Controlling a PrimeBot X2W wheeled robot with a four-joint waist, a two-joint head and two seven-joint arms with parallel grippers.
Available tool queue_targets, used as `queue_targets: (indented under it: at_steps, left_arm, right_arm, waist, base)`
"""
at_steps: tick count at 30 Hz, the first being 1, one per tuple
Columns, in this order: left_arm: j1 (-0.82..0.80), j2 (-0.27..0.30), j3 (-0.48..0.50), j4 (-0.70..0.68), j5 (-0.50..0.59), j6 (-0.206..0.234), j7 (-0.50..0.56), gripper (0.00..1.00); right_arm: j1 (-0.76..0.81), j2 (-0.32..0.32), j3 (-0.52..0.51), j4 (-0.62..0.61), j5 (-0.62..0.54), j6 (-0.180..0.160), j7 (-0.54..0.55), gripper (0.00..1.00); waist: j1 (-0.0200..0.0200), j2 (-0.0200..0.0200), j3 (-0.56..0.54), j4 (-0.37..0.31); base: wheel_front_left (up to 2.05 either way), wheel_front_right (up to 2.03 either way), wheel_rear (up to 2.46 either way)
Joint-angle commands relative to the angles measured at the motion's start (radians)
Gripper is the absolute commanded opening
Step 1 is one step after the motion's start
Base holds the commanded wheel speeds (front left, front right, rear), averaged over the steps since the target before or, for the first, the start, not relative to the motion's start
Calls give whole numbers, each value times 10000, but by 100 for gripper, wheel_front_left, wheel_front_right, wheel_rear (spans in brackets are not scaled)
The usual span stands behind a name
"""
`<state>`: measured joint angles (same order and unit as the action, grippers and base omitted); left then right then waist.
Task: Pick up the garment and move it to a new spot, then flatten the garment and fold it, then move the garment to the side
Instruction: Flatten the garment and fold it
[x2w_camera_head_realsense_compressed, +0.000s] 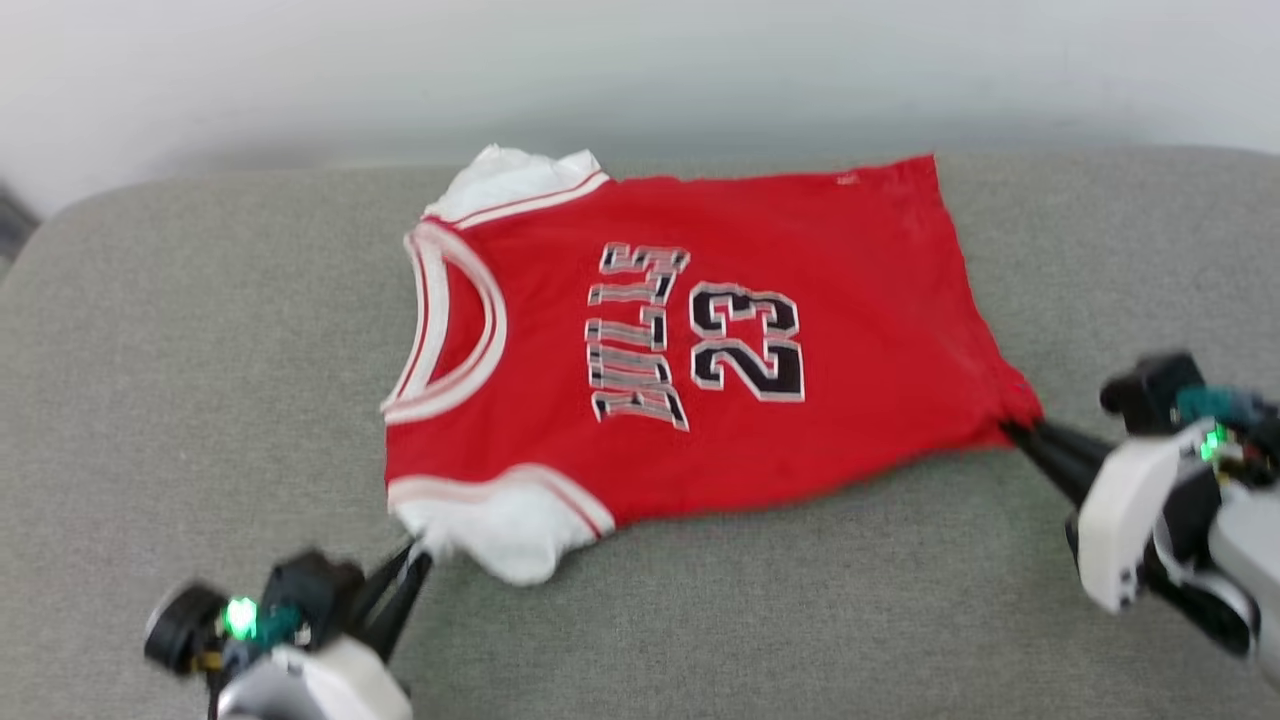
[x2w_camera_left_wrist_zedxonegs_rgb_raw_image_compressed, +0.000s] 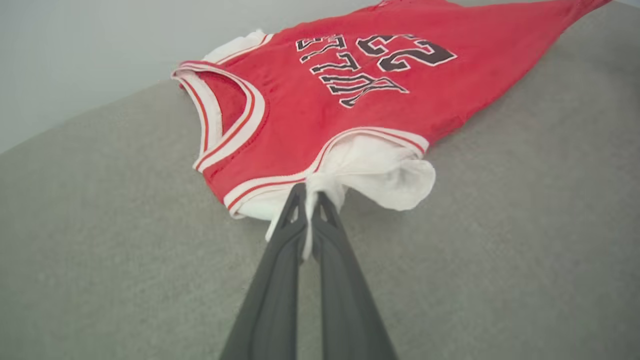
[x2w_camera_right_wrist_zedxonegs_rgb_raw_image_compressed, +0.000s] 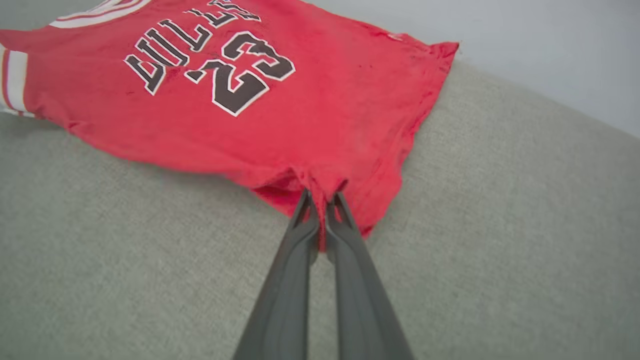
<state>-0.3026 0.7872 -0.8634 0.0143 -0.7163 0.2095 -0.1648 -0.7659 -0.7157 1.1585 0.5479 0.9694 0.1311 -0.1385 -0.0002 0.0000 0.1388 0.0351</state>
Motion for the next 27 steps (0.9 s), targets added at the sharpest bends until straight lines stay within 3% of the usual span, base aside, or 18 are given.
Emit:
queue_targets:
  at_steps: [1, 10, 18, 27]
  left_arm:
    - [303, 91, -17, -134, -96, 133, 9, 0]
    - [2633, 596, -206, -1013, -901, 1108, -160, 0]
    - [3776, 780, -353, -1480, -1315, 1648, -194, 0]
    - [2867, 909, -124, -1554, -869, 1639, -83, 0]
  right_arm:
    - [323, -120, -15, -82, 72, -7, -61, 0]
    - [3003, -681, -598, -595, 88, -7, -468, 0]
    - [4772, -1112, -1542, -1582, -172, -9, -108, 0]
    - [5246, -913, -3198, -2644, -1001, -7, 705, 0]
  waist:
    - [2, 0, -238, -9]
    - [2, 0, -1012, -34]
    - [2, 0, -1100, -55]
    - [2, 0, -748, -111]
  base:
    - [0, 0, 0]
    - [0, 0, 0]
    - [0, 0, 0]
    - [0, 0, 0]
